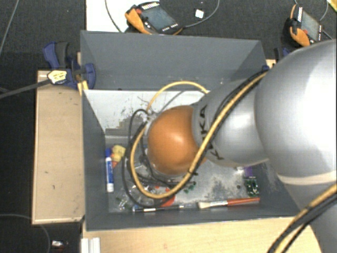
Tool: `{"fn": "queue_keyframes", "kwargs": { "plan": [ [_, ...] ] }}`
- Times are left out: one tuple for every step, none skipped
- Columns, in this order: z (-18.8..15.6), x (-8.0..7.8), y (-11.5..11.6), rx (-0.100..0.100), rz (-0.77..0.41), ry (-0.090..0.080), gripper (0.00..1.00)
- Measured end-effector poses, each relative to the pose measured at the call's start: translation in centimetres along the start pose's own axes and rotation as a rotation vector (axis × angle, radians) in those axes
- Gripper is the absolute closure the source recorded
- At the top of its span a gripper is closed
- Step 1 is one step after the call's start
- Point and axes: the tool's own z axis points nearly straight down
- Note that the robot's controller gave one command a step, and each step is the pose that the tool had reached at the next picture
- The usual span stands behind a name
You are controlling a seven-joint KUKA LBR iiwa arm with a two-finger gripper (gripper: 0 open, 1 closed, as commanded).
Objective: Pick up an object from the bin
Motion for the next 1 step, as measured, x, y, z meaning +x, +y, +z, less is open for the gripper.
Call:
{"fn": "queue_keyframes", "kwargs": {
  "plan": [
    [0.0,0.01,-0.01,0.0,0.001,0.0,1.0]
  ]
}}
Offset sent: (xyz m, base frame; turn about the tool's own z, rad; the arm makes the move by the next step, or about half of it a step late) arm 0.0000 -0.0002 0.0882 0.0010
